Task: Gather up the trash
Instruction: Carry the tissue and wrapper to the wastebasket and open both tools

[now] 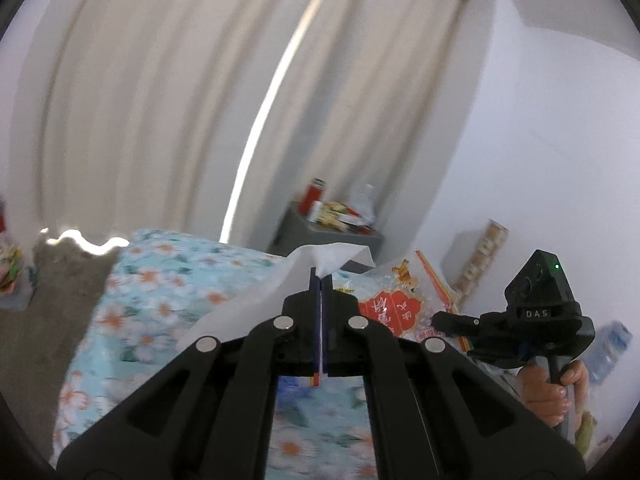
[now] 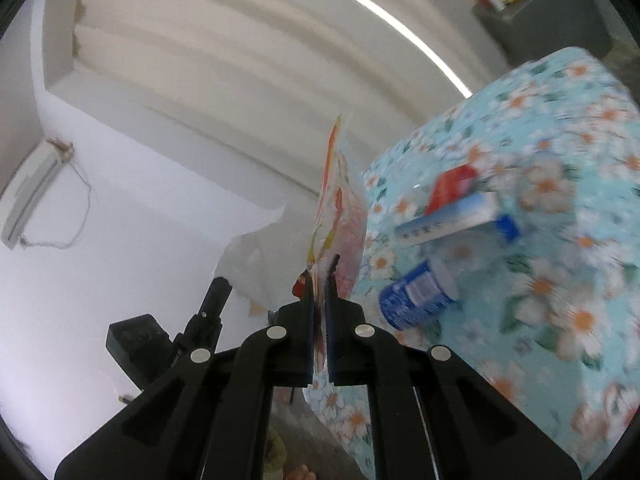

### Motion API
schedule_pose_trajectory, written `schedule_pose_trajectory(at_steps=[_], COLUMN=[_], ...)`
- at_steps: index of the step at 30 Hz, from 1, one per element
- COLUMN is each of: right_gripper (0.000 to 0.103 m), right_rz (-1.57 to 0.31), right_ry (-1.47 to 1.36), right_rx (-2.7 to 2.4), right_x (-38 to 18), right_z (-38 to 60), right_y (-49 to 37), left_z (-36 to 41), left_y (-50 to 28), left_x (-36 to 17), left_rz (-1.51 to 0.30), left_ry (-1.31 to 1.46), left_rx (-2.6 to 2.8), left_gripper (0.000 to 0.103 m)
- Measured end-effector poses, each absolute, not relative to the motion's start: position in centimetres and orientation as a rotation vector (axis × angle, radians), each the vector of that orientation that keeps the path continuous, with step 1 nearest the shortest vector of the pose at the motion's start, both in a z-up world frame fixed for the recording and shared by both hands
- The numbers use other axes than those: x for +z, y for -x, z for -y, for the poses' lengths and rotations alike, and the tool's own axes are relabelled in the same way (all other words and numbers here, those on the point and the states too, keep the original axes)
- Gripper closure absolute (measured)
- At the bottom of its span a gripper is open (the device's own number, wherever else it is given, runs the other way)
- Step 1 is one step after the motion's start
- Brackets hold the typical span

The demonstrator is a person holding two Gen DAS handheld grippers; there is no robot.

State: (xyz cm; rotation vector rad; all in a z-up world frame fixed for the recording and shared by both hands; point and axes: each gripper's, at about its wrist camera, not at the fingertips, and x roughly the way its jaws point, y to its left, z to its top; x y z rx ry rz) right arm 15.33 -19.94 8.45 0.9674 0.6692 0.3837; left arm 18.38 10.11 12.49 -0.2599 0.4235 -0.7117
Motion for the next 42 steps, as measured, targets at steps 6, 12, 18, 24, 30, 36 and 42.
schedule_pose_trajectory(at_steps=[6, 12, 18, 24, 30, 36, 42], right_gripper=[0.098, 0.098, 0.098, 0.098, 0.098, 0.098, 0.098], right_rz=[-0.569, -0.446, -0.349, -0.295, -0.257, -0.265, -0.306], right_ry=[-1.015, -1.120, -1.191, -1.240, -1.297, -1.352, -1.389], right_rx=[0.231, 0.101, -0.003, -0.120, -0.261, -0.424, -0.602], right_x=[7.8, 6.2, 4.4, 1.9, -1.2, -5.7, -10.7], right_z=[24.6, 29.8, 34.1, 38.2, 42.0, 45.4, 48.4], right_y=[-6.7, 0.9, 6.1, 9.9, 13.8, 16.6, 19.6], left_z=[-3.1, 4.9, 13.2, 22.0, 30.2, 37.9, 44.4], left_y=[-16.0, -13.8, -11.2, -9.2, -6.9, -4.5, -3.2], left_x=[13.4, 14.0, 13.8, 12.1, 9.3, 5.6, 0.7], left_rz=[-0.470, -0.515, -0.568, -0.652, -0.723, -0.803, -0.892], left_ry=[0.218, 0.134, 0.074, 0.011, -0.087, -0.190, -0.302], left_rx=[-0.890, -1.040, -1.167, -1.264, -1.344, -1.400, -1.407], left_gripper=[0.103, 0.103, 0.103, 0.103, 0.103, 0.103, 0.103])
